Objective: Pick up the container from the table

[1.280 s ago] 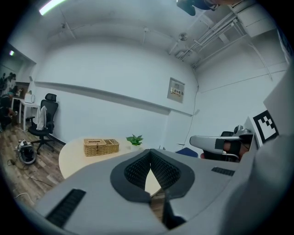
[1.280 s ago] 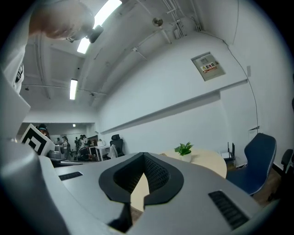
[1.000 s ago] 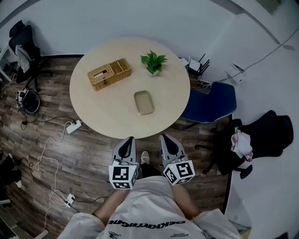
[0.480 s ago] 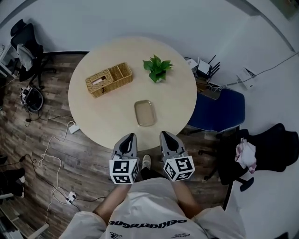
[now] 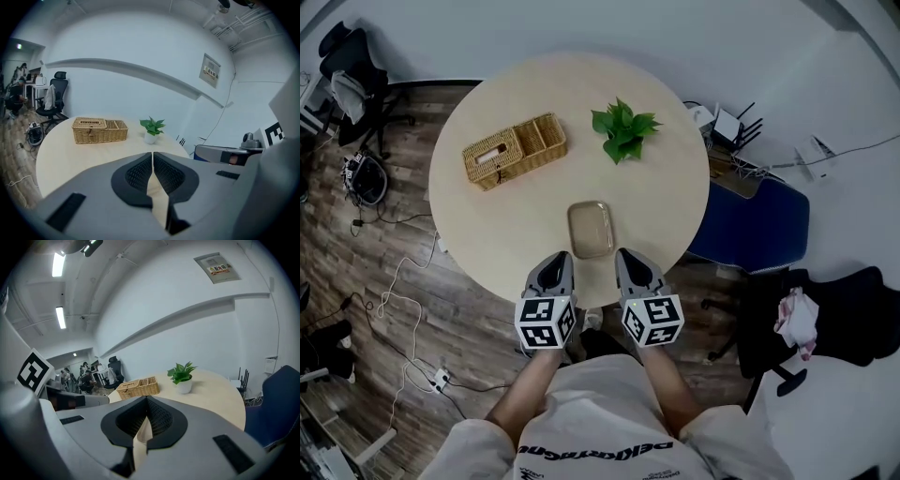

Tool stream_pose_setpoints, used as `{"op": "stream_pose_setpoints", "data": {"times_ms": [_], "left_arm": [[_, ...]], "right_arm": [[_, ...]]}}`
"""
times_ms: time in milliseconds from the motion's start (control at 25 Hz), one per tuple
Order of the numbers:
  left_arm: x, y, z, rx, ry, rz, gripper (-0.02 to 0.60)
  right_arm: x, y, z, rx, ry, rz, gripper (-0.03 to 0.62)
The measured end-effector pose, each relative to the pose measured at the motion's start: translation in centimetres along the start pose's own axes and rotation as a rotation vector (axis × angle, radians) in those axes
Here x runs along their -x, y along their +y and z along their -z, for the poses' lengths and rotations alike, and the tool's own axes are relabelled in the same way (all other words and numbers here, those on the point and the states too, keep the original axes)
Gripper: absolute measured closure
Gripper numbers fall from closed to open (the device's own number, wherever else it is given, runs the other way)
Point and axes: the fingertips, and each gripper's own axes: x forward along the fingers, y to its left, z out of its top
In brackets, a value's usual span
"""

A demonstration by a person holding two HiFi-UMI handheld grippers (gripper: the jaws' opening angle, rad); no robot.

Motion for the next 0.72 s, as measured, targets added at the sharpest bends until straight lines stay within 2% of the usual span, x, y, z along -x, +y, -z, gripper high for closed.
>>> {"op": "stream_pose_setpoints", "data": {"times_ms": [120,240,360,720], "left_arm": [[-1.8,0.5,1.1,0.011,0.036,-0.018,0.561],[-3.4,1.2,2.0,0.024,0.063,-0.037,0.556],[-5.0,2.1,3.2,0.066,0.103,-0.046,0.490],[-8.7,4.7,5.8,0.135,0.171,-0.080,0.482]], "right_arm": [[-1.6,-1.2,1.3,-0.017,0.048,0.005,0.560],[-3.2,-2.0,2.7,-0.041,0.089,-0.004,0.529],[-4.6,-2.8,4.0,-0.059,0.127,-0.007,0.493],[-8.3,-5.3,7.4,-0.105,0.217,0.000,0.474]]}}
